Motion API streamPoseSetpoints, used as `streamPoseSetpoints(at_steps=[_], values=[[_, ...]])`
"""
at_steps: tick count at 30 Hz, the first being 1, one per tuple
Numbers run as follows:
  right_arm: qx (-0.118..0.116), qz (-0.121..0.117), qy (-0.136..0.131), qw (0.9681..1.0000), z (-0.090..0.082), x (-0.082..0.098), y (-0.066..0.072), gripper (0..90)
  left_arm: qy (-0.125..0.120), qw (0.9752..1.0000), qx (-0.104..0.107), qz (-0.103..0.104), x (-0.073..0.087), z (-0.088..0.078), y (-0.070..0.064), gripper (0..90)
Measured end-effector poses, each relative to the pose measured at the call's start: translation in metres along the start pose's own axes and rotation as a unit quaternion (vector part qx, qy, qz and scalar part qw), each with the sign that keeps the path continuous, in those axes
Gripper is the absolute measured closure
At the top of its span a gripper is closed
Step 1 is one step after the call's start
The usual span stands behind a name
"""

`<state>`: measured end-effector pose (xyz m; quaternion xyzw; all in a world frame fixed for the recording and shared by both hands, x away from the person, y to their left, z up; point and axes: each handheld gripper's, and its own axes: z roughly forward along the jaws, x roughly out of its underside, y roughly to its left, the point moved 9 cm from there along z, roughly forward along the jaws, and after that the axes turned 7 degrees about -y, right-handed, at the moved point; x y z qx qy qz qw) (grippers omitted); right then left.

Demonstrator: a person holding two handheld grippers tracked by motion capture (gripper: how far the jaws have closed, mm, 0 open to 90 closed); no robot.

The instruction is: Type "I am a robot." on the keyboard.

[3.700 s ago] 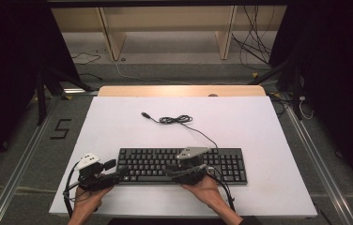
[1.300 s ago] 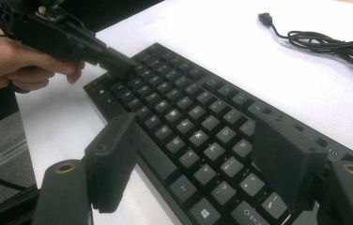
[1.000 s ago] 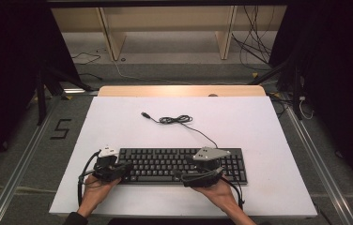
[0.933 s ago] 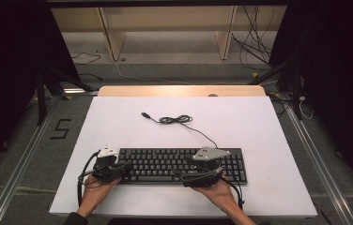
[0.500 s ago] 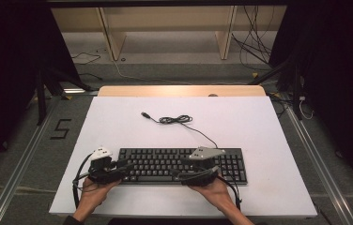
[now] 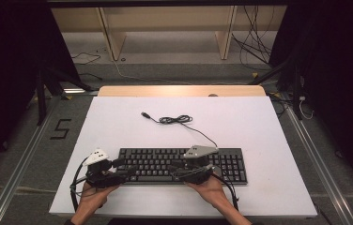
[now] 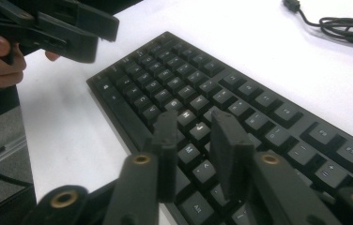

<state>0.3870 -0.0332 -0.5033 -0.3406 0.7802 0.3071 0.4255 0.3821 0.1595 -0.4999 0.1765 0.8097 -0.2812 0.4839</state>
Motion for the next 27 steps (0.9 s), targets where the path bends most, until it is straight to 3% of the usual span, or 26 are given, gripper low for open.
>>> streamPoseSetpoints(at_steps=[10, 27], values=[[-0.008, -0.002, 0.017, 0.9998, 0.012, 0.000, 0.003, 90.0, -0.009, 0.9999, 0.000, -0.014, 0.001, -0.005, 0.000, 29.6], [0.007, -0.021, 0.055, 0.9982, 0.031, 0.012, 0.002, 90.0, -0.009, 0.9999, -0.002, -0.011, 0.004, -0.008, 0.000, 28.5]])
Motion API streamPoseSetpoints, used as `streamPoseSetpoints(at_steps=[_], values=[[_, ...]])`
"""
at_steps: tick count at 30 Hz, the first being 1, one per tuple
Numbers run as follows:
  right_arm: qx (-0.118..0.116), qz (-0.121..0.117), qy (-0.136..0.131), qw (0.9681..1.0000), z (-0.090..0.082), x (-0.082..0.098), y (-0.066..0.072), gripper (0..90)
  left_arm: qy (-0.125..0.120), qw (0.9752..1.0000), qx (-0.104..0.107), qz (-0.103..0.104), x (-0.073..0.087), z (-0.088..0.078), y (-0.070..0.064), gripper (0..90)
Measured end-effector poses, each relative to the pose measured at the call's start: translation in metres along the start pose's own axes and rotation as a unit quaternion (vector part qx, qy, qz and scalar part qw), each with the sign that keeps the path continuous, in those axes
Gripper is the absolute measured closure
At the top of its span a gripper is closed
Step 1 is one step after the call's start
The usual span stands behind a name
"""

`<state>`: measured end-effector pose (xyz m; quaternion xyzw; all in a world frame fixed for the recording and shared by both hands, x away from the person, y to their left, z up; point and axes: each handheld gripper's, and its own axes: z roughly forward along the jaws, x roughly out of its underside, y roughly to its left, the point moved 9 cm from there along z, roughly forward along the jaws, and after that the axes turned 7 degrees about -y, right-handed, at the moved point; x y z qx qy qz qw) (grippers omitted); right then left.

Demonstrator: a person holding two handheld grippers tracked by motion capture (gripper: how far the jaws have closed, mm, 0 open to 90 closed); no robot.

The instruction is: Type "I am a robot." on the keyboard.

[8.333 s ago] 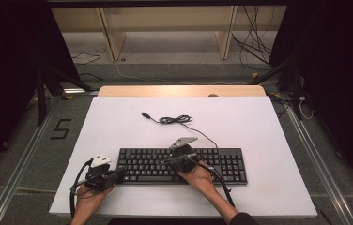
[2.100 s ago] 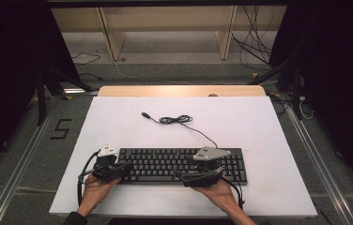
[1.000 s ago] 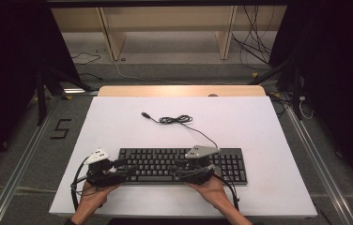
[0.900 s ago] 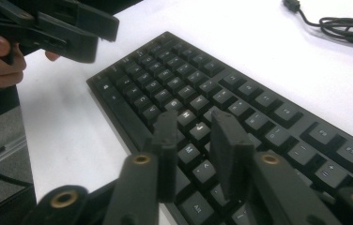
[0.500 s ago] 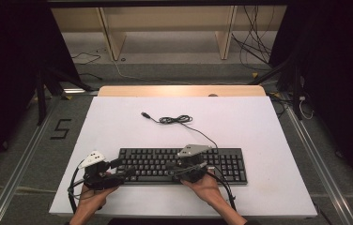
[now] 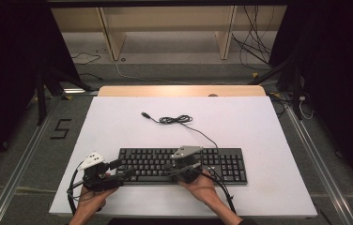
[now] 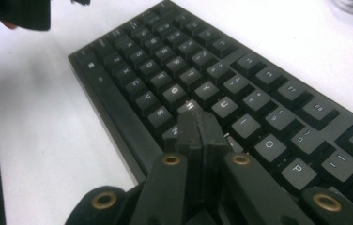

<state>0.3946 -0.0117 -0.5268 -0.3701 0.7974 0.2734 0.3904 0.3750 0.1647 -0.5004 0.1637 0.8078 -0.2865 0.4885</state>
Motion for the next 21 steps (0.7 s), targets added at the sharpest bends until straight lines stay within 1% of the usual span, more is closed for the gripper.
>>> streamPoseSetpoints(at_steps=[7, 19, 21], values=[[0.003, -0.002, 0.010, 0.9999, 0.005, 0.004, 0.000, 90.0, -0.003, 1.0000, -0.002, -0.002, 0.000, 0.000, 0.001, 28.5], [0.010, -0.007, 0.021, 0.9997, 0.010, 0.008, -0.002, 90.0, -0.009, 1.0000, -0.003, 0.003, -0.002, -0.001, 0.001, 28.5], [0.012, -0.009, 0.030, 0.9994, 0.011, 0.011, -0.002, 90.0, -0.010, 0.9999, -0.003, 0.002, -0.002, -0.001, 0.001, 28.5]])
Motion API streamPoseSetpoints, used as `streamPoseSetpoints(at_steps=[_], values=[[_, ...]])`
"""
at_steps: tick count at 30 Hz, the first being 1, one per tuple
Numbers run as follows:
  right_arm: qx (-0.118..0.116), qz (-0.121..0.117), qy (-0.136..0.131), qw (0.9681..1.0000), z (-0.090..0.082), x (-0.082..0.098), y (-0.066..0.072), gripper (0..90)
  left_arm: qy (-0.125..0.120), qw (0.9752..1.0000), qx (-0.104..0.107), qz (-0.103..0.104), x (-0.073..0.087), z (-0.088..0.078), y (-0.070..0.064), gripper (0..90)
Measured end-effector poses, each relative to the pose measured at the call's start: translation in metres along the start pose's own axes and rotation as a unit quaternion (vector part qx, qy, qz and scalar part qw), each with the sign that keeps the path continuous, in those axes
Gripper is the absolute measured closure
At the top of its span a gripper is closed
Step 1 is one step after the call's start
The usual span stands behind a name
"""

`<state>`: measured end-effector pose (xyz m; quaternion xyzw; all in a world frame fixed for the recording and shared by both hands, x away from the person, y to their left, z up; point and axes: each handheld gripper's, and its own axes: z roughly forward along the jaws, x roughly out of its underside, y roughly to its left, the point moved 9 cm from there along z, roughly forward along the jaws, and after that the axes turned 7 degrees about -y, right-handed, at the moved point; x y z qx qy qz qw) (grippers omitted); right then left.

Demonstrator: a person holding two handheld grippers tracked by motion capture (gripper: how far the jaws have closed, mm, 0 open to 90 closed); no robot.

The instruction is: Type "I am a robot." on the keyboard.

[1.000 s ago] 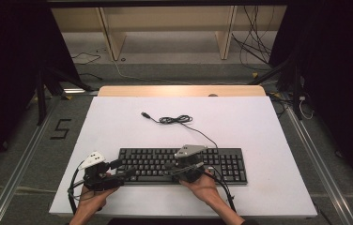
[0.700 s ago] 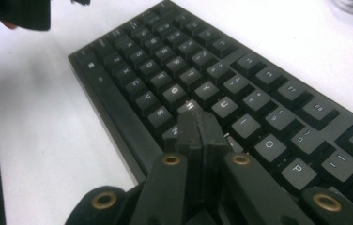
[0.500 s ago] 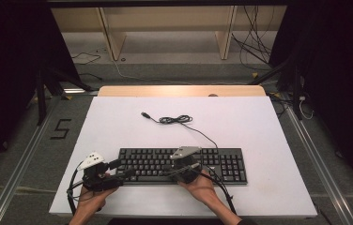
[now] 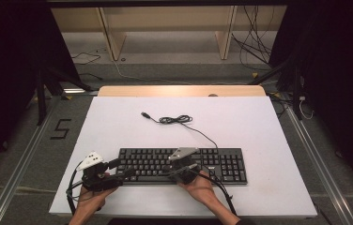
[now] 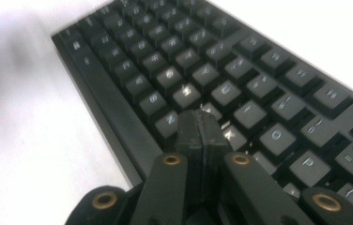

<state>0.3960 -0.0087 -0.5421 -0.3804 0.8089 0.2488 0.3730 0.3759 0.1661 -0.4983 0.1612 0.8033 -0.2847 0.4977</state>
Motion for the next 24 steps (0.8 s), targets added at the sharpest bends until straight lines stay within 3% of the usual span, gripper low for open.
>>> streamPoseSetpoints(at_steps=[5, 9, 14, 18, 20, 21, 24], values=[[0.003, -0.002, -0.005, 1.0000, 0.000, 0.000, 0.001, 90.0, -0.003, 1.0000, -0.001, 0.000, -0.001, -0.001, 0.001, 28.5], [-0.002, 0.010, -0.007, 0.9999, -0.001, -0.001, 0.000, 90.0, -0.004, 1.0000, -0.004, 0.000, -0.001, -0.001, 0.001, 28.5], [-0.014, 0.028, -0.034, 0.9989, -0.009, -0.009, 0.000, 83.3, -0.013, 0.9999, -0.005, 0.003, -0.002, -0.002, 0.002, 28.5], [-0.034, 0.043, -0.072, 0.9959, -0.022, -0.019, 0.000, 67.4, -0.018, 0.9998, -0.005, -0.002, -0.003, -0.003, 0.003, 28.5], [-0.037, 0.046, -0.073, 0.9956, -0.024, -0.020, 0.001, 62.3, -0.018, 0.9998, -0.005, -0.002, -0.004, -0.003, 0.003, 28.5], [-0.035, 0.049, -0.070, 0.9957, -0.026, -0.020, 0.001, 53.1, -0.019, 0.9998, -0.005, -0.002, -0.004, -0.003, 0.003, 28.5], [-0.038, 0.049, -0.074, 0.9954, -0.029, -0.020, 0.001, 48.0, -0.017, 0.9998, -0.006, -0.001, -0.003, -0.003, 0.003, 28.5]])
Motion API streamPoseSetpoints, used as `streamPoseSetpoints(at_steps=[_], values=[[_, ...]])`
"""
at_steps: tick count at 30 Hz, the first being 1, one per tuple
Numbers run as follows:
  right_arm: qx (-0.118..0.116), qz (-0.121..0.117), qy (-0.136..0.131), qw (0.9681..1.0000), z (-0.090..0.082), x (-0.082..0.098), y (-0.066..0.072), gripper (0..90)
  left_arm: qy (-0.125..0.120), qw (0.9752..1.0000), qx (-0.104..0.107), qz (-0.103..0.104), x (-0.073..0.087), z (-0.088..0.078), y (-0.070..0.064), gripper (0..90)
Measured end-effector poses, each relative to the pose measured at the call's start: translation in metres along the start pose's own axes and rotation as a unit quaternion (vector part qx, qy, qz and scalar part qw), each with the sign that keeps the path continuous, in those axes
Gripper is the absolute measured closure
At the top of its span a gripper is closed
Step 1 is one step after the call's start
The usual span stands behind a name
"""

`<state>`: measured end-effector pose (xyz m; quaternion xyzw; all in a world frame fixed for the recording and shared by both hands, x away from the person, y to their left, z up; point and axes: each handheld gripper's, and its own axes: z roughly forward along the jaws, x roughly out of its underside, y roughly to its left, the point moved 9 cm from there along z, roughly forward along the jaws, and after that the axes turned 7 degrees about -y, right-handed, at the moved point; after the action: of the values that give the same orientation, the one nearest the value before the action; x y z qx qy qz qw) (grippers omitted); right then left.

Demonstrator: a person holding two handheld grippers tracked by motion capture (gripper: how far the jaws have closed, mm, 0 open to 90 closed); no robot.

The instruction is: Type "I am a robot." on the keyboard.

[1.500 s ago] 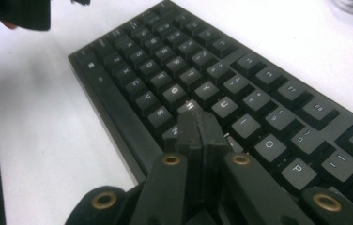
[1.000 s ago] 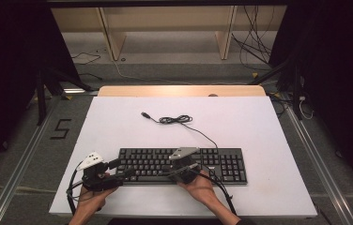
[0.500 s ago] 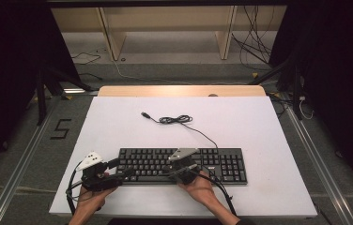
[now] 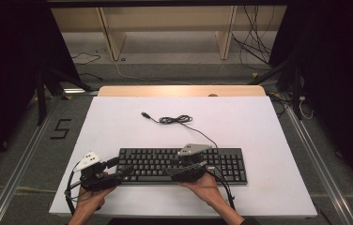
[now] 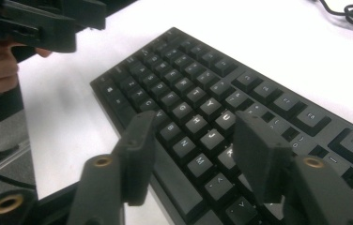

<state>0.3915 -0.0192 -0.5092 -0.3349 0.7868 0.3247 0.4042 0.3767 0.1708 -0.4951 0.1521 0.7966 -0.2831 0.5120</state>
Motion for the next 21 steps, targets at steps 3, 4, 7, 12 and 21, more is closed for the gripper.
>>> streamPoseSetpoints(at_steps=[3, 4, 7, 12, 21], values=[[-0.005, -0.002, 0.000, 1.0000, -0.002, 0.000, 0.002, 43.6, 0.000, 1.0000, -0.002, -0.001, 0.000, 0.000, 0.001, 28.5], [-0.005, -0.004, -0.001, 1.0000, -0.003, 0.000, 0.002, 43.0, 0.000, 1.0000, -0.002, -0.002, 0.000, 0.000, 0.001, 28.5], [-0.008, -0.006, 0.001, 0.9999, -0.004, 0.001, 0.004, 42.5, 0.000, 1.0000, -0.003, -0.003, 0.000, 0.000, 0.002, 28.4], [-0.008, -0.012, 0.001, 0.9999, -0.006, 0.002, 0.007, 55.5, 0.004, 1.0000, -0.005, -0.001, 0.001, 0.000, 0.003, 28.4], [-0.008, -0.030, 0.015, 0.9994, -0.003, 0.009, 0.011, 82.0, 0.003, 0.9999, -0.009, -0.006, 0.001, 0.000, 0.005, 28.4]])
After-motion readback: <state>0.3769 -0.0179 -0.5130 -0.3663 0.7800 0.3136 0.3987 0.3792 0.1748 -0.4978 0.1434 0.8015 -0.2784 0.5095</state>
